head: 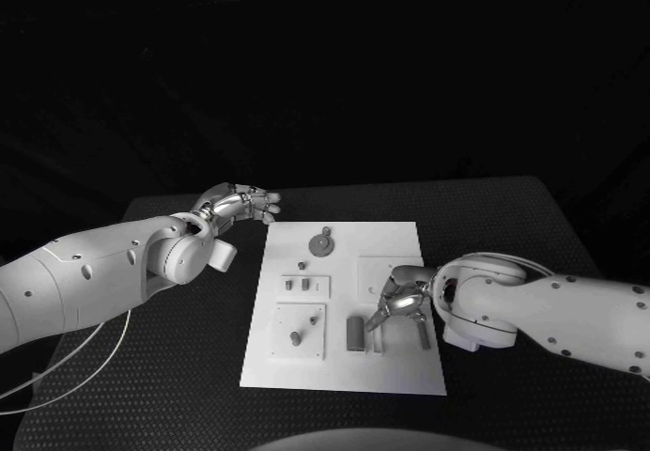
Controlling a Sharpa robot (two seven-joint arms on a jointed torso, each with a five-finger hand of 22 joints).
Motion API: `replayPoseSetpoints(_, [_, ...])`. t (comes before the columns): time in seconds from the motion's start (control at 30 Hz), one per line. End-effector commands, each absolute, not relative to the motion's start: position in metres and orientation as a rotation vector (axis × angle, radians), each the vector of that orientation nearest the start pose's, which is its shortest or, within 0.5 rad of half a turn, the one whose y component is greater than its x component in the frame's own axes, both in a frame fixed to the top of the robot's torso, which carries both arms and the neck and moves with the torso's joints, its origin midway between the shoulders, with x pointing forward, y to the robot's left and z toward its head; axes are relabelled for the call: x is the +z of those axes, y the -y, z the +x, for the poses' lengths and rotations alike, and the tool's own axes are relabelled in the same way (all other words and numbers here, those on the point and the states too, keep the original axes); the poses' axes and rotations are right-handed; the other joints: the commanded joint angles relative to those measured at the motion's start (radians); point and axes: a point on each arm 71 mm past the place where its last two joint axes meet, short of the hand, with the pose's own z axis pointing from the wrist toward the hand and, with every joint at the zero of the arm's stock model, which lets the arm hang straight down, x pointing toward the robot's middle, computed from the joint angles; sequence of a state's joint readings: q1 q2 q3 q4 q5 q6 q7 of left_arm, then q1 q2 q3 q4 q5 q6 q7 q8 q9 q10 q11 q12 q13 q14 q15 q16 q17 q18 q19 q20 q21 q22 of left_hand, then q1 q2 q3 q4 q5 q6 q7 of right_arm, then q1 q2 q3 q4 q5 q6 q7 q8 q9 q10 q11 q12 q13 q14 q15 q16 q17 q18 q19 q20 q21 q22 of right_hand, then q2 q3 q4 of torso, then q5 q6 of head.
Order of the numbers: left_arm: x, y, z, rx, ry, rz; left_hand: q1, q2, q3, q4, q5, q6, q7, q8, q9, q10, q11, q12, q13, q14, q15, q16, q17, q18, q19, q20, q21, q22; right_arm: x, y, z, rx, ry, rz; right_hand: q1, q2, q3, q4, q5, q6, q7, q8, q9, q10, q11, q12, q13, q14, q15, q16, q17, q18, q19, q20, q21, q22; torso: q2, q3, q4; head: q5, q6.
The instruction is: Assemble the parts on the task board
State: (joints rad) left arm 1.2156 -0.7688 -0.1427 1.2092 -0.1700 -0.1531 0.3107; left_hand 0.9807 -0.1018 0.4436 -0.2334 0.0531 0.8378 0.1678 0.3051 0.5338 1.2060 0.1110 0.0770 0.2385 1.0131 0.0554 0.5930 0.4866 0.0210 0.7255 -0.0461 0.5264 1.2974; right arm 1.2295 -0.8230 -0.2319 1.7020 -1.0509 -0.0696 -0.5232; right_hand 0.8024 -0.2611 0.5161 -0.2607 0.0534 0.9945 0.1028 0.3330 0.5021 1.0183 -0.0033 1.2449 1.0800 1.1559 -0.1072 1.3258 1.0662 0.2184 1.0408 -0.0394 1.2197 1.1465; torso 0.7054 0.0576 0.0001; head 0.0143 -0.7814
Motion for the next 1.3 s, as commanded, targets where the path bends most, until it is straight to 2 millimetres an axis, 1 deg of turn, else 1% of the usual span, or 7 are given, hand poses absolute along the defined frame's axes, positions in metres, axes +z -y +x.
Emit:
replayPoseSetpoints(0.03, [-0.226,-0.261,0.528,-1.322,-1.621,-0.979,-0.011,-0.003,-0.001,0.007,0.002,0.001,0.004,-0.002,-0.001,-0.003,0.001,-0.003,-0.001,0.001,0.006,-0.004,0.002,0.004,-0.002,0.007,-0.006,0.002,-0.247,0.171,0.415,0.546,-2.382,0.197,0.000,0.013,-0.005,-0.003,-0.002,-0.005,0.002,-0.003,0.001,-0.006,-0.001,-0.005,0.002,-0.003,0.000,-0.004,0.001,0.043,-0.002,-0.005,0.002,-0.001,0.000,0.0007,-0.0004,-0.001,-0.001])
replayPoseSetpoints(0.23, [-0.226,-0.261,0.528,-1.322,-1.625,-0.978,-0.010,-0.003,-0.001,0.007,0.002,0.001,0.004,-0.002,-0.001,-0.003,0.001,-0.003,-0.001,0.001,0.006,-0.004,0.002,0.004,-0.002,0.007,-0.006,0.002,-0.228,0.188,0.424,0.583,-2.333,0.258,0.005,0.032,-0.009,-0.004,-0.002,0.000,0.001,-0.001,0.002,-0.002,-0.002,-0.004,0.003,0.000,-0.001,-0.004,0.003,0.043,-0.001,-0.006,0.003,-0.003,0.000,0.0018,-0.0009,-0.006,0.001])
replayPoseSetpoints(0.5, [-0.226,-0.260,0.527,-1.323,-1.632,-0.971,-0.011,-0.003,-0.001,0.007,0.002,0.001,0.004,-0.001,-0.001,-0.002,0.001,-0.003,-0.001,0.001,0.006,-0.004,0.003,0.004,-0.002,0.007,-0.006,0.003,-0.235,0.233,0.434,0.421,-2.398,0.316,0.053,0.079,0.017,-0.006,-0.005,0.022,-0.008,0.019,0.023,0.011,-0.010,-0.004,0.004,0.006,-0.007,-0.008,0.004,0.043,0.004,-0.006,0.006,-0.008,0.001,0.0009,-0.0022,-0.022,0.004])
replayPoseSetpoints(0.6, [-0.226,-0.260,0.527,-1.325,-1.631,-0.970,-0.011,-0.003,-0.001,0.007,0.002,0.002,0.004,-0.001,-0.001,-0.002,0.001,-0.003,-0.001,0.001,0.006,-0.004,0.003,0.004,-0.002,0.007,-0.006,0.003,-0.241,0.243,0.430,0.354,-2.469,0.313,0.050,0.089,0.118,0.077,-0.005,0.016,-0.008,0.024,0.044,0.011,-0.010,-0.009,0.008,0.009,-0.007,-0.013,0.006,0.043,0.003,-0.001,0.004,-0.015,0.000,0.0016,-0.0028,-0.031,0.004])
replayPoseSetpoints(0.93, [-0.226,-0.259,0.526,-1.326,-1.632,-0.969,-0.012,-0.003,-0.001,0.008,0.002,0.002,0.004,-0.001,-0.001,-0.002,0.001,-0.003,-0.001,0.002,0.006,-0.005,0.004,0.004,-0.002,0.007,-0.006,0.004,-0.241,0.260,0.420,0.234,-2.392,0.189,0.037,0.039,0.213,0.091,-0.005,0.023,-0.021,0.082,0.157,0.006,-0.021,-0.015,0.025,0.007,-0.012,-0.018,0.018,0.043,-0.006,0.006,0.022,-0.015,0.000,0.0036,-0.0019,-0.043,0.004])
replayPoseSetpoints(1.1, [-0.226,-0.257,0.526,-1.332,-1.634,-0.966,-0.016,-0.006,-0.003,0.010,0.002,0.002,0.004,-0.001,-0.001,-0.002,0.001,-0.002,-0.001,0.001,0.006,-0.006,0.005,0.003,-0.002,0.008,-0.007,0.005,-0.247,0.252,0.416,0.209,-2.368,0.110,0.023,0.032,0.209,0.099,-0.005,0.011,-0.020,0.087,0.182,0.007,-0.021,-0.017,0.027,0.008,-0.013,-0.018,0.020,0.043,-0.006,0.006,0.025,-0.016,0.001,0.0024,-0.0034,-0.044,0.002])
replayPoseSetpoints(1.3, [-0.226,-0.256,0.526,-1.336,-1.636,-0.965,-0.018,-0.006,-0.003,0.012,0.002,0.002,0.004,-0.001,-0.002,-0.002,0.001,-0.003,-0.001,0.001,0.006,-0.007,0.006,0.003,-0.002,0.008,-0.008,0.006,-0.255,0.244,0.414,0.197,-2.341,0.067,0.011,0.030,0.209,0.110,-0.005,-0.011,-0.015,0.070,0.185,0.010,-0.017,-0.020,0.026,0.010,-0.011,-0.020,0.020,0.043,-0.005,0.005,0.028,-0.019,0.001,0.0025,0.0000,-0.045,-0.001])
